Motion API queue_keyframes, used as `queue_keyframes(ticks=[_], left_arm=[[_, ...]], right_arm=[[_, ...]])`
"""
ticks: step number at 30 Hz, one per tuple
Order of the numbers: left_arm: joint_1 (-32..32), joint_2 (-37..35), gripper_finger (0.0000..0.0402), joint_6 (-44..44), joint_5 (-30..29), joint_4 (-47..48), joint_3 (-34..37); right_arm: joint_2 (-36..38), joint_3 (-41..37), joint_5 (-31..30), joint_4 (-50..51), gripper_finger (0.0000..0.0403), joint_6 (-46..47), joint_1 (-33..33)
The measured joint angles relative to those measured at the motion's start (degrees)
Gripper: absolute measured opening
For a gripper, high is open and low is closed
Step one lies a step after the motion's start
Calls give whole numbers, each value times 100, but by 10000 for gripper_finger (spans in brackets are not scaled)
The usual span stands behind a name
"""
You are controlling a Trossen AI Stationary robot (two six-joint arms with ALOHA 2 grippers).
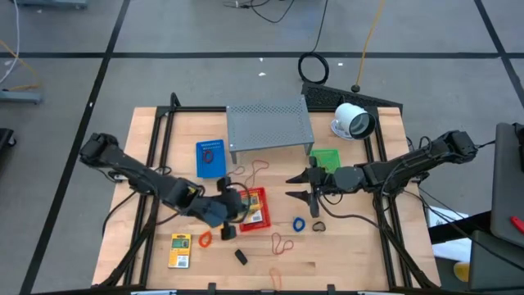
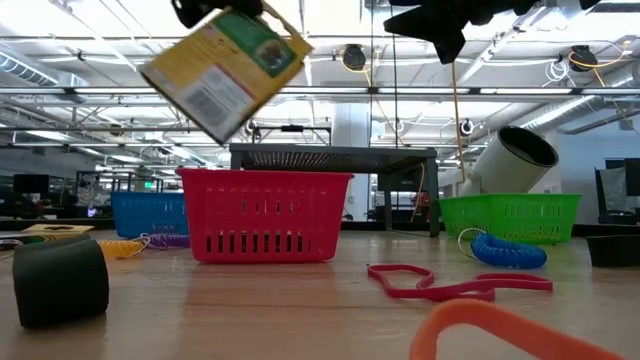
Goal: Pick & Place Office Desk Supplies
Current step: Put the bottom right yellow crayon box into the red bin
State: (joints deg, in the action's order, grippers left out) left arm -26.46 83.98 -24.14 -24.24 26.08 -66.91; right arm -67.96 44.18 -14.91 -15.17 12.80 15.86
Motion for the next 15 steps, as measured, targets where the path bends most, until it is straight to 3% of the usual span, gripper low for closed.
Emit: queue_keyframes(ticks=[10,15], left_arm=[[-393,-1144,3,-402,-662,1192,0],[-416,-1655,2,-190,-512,200,545]], right_arm=[[-2,0,1,-42,167,0,0],[-2,0,-1,-59,167,0,0]])
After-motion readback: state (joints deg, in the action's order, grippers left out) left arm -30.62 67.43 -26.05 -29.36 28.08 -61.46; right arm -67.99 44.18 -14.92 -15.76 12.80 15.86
